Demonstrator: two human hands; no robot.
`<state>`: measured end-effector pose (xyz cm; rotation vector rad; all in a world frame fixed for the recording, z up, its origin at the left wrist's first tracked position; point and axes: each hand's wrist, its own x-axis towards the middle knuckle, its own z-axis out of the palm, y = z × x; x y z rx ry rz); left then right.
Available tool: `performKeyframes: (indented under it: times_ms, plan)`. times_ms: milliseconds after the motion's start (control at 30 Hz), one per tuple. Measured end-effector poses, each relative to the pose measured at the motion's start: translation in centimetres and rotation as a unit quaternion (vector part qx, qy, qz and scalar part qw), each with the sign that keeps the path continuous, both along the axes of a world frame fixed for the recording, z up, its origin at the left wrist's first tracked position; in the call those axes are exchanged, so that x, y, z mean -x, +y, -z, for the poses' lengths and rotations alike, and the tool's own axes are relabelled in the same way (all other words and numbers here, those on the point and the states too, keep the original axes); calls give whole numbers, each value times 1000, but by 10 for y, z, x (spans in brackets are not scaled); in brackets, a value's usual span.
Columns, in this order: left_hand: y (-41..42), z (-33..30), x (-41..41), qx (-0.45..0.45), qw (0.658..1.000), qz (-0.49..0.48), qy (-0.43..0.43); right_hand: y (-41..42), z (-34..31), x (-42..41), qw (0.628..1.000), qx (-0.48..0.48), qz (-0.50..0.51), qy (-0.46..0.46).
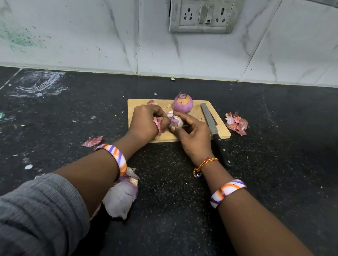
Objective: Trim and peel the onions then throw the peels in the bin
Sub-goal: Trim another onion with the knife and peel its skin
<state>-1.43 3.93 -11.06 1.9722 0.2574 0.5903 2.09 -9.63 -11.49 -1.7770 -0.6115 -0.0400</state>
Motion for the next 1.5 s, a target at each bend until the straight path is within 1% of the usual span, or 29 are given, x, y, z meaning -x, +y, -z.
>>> performKeyframes:
  times_ms: [67,100,200,467,600,700,767,833,1033,1167,1367,1500]
  plan:
    - [3,1,-3,75,997,12,17,0,1,-1,1000,-4,1,5]
    - [4,0,-3,93,995,15,21,1,1,-2,1000,-3,2,6]
    - [6,-1,-3,110,994,21,14,2,4,-4,1000,-15,3,11]
    - [2,-8,2,229,973,25,22,2,6,-7,996,-77,21,51]
    - [5,-5,1,192,980,48,22,3,8,-10,996,-77,30,44]
    - [8,-3,3,131,986,104,2,2,6,-9,997,-68,14,30]
    - [7,-4,4,127,984,126,4,1,5,-7,998,-58,3,20]
    - [5,-4,5,129,985,116,3,1,5,-6,998,-56,-2,17]
    - [5,-6,5,61,994,86,-18,2,4,-4,997,-70,-6,26]
    - [6,-6,4,73,995,63,-8,1,3,-4,997,-71,-10,27]
    - [6,-2,0,116,992,39,43,2,3,-3,996,-78,-15,31]
    - [5,-4,0,111,991,42,64,2,3,-5,997,-75,-1,35]
